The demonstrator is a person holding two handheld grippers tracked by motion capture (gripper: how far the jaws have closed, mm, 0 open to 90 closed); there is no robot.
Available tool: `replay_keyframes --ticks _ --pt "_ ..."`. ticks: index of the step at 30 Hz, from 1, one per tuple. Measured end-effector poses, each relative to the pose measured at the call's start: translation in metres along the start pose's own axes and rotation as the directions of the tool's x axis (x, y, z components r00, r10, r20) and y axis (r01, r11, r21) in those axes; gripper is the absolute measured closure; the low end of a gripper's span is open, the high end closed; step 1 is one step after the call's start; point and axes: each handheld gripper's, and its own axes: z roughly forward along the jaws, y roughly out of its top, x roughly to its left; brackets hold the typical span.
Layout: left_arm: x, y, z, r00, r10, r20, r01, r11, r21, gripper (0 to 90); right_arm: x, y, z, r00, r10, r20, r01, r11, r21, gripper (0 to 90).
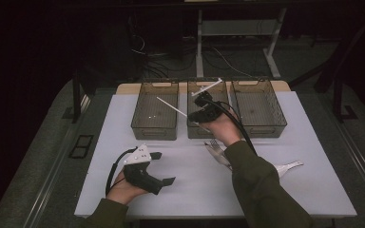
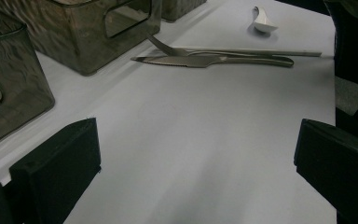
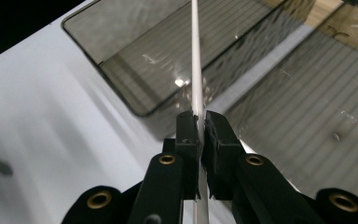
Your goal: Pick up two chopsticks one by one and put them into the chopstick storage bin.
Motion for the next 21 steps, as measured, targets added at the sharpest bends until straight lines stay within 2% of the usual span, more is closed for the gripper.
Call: replay_keyframes --ticks 2,8,21 --pt "0.000 0.000 0.000 1.0000 0.002 0.002 -0.002 1.0000 0.000 0.0 0.004 0.011 0.011 1.0000 -0.002 0.006 0.001 1.000 0.017 84.3" --pt "0.000 0.000 0.000 1.0000 -0.004 0.007 0.004 1.0000 -0.008 0.0 0.010 0.029 0.030 0.9997 0.012 0.022 -0.013 0.998 0.054 84.2" --pt "-0.003 0.002 0.001 0.9997 0.007 0.022 -0.007 0.9999 -0.008 0.0 0.017 0.053 0.064 0.9987 0.026 0.044 -0.031 0.994 0.101 84.2"
